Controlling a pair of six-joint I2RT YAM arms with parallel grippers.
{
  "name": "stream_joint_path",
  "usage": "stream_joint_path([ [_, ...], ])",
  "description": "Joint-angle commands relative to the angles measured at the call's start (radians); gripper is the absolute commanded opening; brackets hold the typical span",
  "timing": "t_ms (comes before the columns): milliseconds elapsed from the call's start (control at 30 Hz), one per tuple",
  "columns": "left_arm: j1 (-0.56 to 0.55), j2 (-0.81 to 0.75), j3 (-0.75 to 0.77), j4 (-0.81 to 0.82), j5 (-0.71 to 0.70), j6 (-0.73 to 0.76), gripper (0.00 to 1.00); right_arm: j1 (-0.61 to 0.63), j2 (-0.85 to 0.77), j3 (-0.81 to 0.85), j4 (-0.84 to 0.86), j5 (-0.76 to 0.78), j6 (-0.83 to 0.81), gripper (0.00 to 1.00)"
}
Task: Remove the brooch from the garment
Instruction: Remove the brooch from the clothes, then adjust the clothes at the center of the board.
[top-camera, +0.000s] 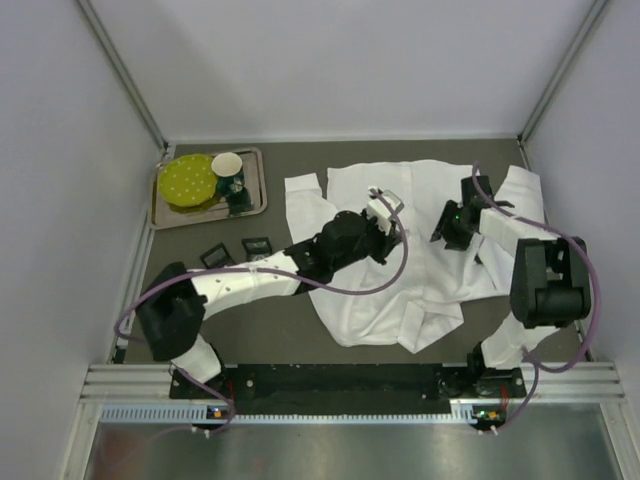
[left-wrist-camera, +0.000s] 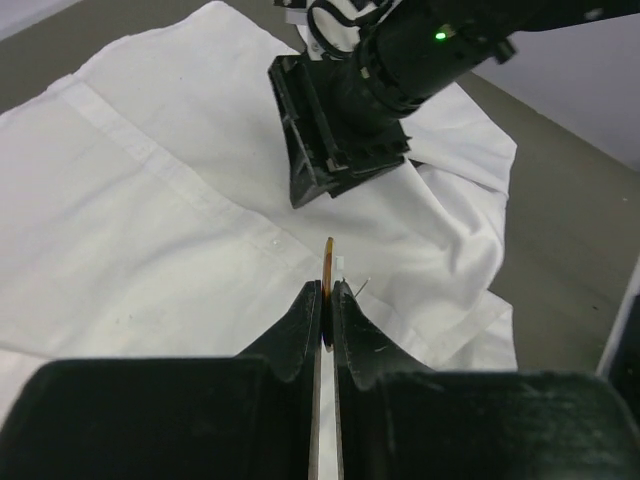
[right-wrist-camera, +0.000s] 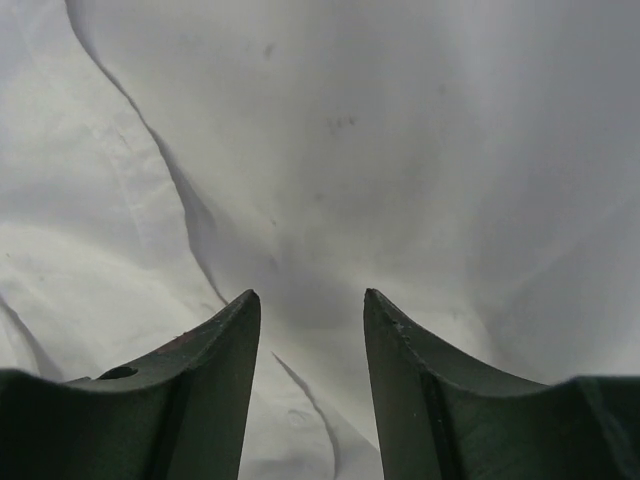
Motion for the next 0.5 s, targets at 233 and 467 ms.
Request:
stream_joint_path([
  [233, -0.004, -0.425, -0.247, -0.138, -0.056, -0.216, 0.0, 0.066, 0.246, 0.232, 0.093, 0.005, 0.011, 0.48],
  [467, -0.004, -0.539, -0.318, -0.185, -0.143, -0.213, 0.0, 0.086, 0.454, 0.45, 0.094, -0.088, 0.012, 0.49],
])
